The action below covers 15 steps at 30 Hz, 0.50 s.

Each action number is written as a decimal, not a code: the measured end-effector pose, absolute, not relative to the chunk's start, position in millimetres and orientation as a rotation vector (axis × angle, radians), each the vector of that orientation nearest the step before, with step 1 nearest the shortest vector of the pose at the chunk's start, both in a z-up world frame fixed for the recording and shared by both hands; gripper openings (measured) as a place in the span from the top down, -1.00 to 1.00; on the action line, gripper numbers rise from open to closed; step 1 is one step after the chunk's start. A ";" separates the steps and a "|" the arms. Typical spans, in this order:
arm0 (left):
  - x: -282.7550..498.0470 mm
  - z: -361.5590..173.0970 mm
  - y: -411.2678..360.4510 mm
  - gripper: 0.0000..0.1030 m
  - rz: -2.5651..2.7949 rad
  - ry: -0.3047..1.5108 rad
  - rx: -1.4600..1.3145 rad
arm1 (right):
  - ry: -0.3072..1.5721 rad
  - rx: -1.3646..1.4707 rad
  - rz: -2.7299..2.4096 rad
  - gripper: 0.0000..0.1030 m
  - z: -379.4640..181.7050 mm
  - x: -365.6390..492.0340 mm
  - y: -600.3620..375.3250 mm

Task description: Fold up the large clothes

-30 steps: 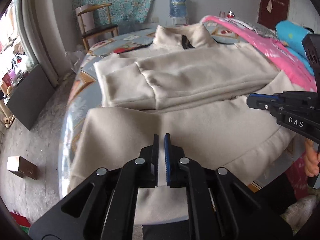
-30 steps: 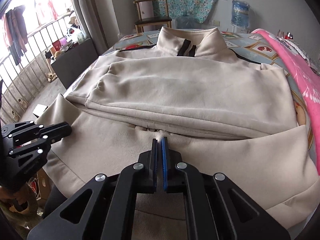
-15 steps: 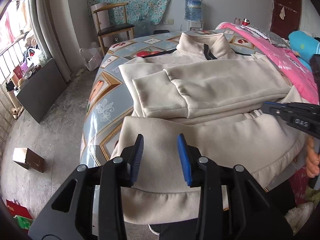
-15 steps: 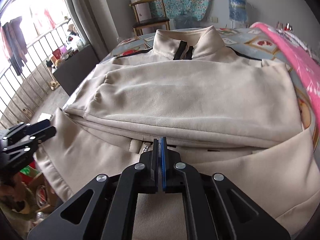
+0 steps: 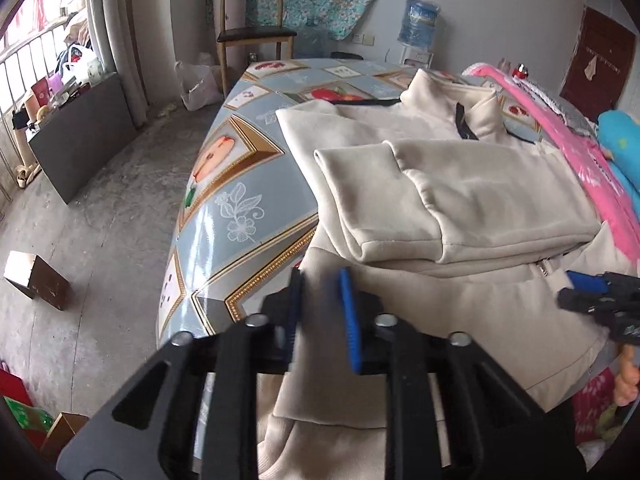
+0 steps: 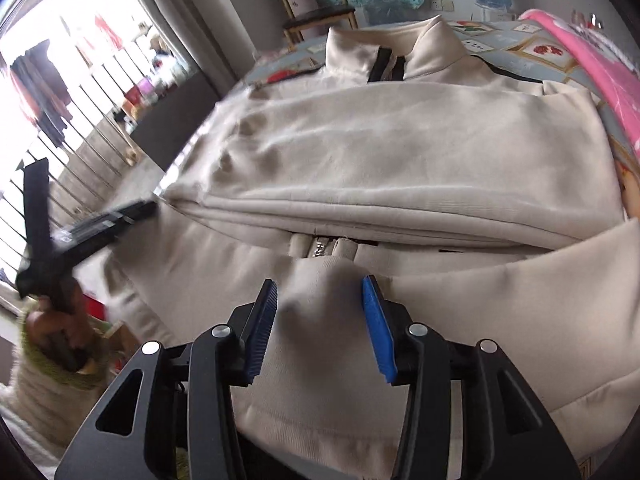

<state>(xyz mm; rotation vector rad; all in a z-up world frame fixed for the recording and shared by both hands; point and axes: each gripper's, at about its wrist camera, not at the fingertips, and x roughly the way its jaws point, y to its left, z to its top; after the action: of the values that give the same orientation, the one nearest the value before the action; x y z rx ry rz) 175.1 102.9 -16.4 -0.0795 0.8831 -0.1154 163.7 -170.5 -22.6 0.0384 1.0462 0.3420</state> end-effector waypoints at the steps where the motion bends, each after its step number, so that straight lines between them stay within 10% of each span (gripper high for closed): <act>1: 173.0 -14.0 103.6 0.83 -0.119 0.875 -0.084 | 1.040 -0.001 0.319 0.24 -22.2 163.8 -166.1; 5: 161.6 -2.7 108.2 0.88 -0.127 0.823 -0.113 | 1.018 -0.115 0.269 0.87 -17.0 156.8 -153.3; 15: 155.0 18.8 115.1 0.90 -0.138 0.724 -0.149 | 0.907 -0.163 0.203 0.91 15.0 162.7 -144.2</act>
<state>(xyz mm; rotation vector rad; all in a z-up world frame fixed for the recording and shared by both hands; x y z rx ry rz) 155.0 115.1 18.8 -0.1489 0.7243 -0.1377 162.7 -144.2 15.0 -0.1630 0.9074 0.2033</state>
